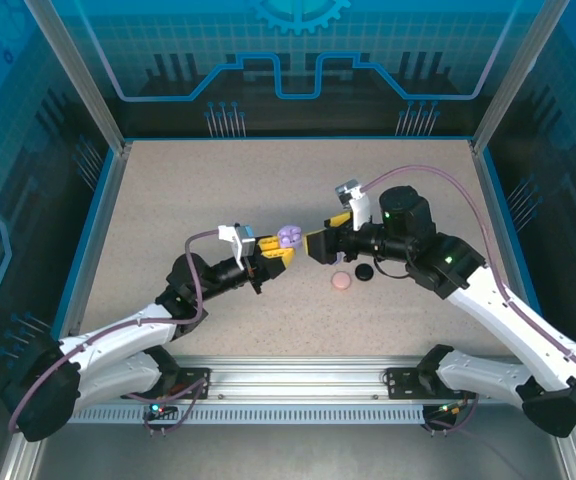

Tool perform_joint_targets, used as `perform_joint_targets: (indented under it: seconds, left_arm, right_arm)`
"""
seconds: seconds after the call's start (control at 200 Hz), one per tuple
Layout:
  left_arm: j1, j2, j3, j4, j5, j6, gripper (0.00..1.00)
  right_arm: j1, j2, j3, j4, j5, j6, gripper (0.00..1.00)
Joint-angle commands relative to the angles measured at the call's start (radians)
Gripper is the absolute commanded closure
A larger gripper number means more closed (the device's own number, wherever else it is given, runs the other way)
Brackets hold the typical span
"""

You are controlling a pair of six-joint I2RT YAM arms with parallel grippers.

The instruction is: Insert wireless bluetooth earbuds into charging case

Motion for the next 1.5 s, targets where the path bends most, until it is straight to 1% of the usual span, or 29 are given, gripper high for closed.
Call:
perform_joint_targets:
  seconds: [0.0,0.14,0.33,0.495,0.65,0.84,0.935,1.016,1.126,1.201,1.281,1.411,1.496]
  left_arm:
    - [-0.005,-0.012,0.011,0.056,0.052,0.025,1.00]
    - [-0.004,-0.006,0.017,0.054,0.053,0.014,1.00]
    - [-0.004,0.005,0.024,0.042,0.048,0.006,1.00]
    - [-0.004,0.016,0.028,0.024,0.036,0.007,1.00]
    - [-0.004,0.022,0.030,0.019,0.028,0.001,1.00]
    - [-0.004,0.023,0.030,0.017,0.026,0.001,1.00]
    - [-0.005,0.022,0.030,0.015,0.025,0.001,1.00]
    - [-0.004,0.021,0.030,0.010,0.023,0.000,1.00]
    - [-0.005,0.016,0.022,-0.017,0.012,-0.005,1.00]
    - [-0.004,0.017,0.015,-0.062,-0.025,-0.022,1.00]
    - [-0.005,0.030,0.008,-0.130,-0.066,-0.054,1.00]
    - [-0.004,0.084,0.013,-0.286,-0.146,-0.141,1.00]
    - [-0.005,0.144,0.024,-0.369,-0.162,-0.205,1.00]
  right_arm:
    - [-0.006,0.029,0.005,0.071,-0.150,0.010,0.18]
    - [0.003,0.072,0.019,0.107,-0.189,0.029,0.18]
    - [0.018,0.120,0.057,0.108,-0.226,0.029,0.21]
    - [0.022,0.126,0.078,0.109,-0.251,0.029,0.29]
    - [0.021,0.113,0.091,0.088,-0.247,0.019,0.34]
    - [0.021,0.092,0.093,0.052,-0.216,0.005,0.35]
    - [0.022,0.079,0.100,0.006,-0.162,-0.015,0.35]
    - [0.022,0.064,0.105,-0.050,-0.075,-0.034,0.35]
    - [0.021,0.029,0.101,-0.139,0.116,-0.040,0.35]
    - [0.017,0.000,0.081,-0.186,0.247,-0.036,0.34]
    - [0.004,-0.039,0.035,-0.208,0.346,-0.024,0.33]
    - [-0.039,-0.105,-0.064,-0.207,0.422,0.002,0.32]
    - [-0.074,-0.143,-0.128,-0.200,0.440,0.019,0.30]
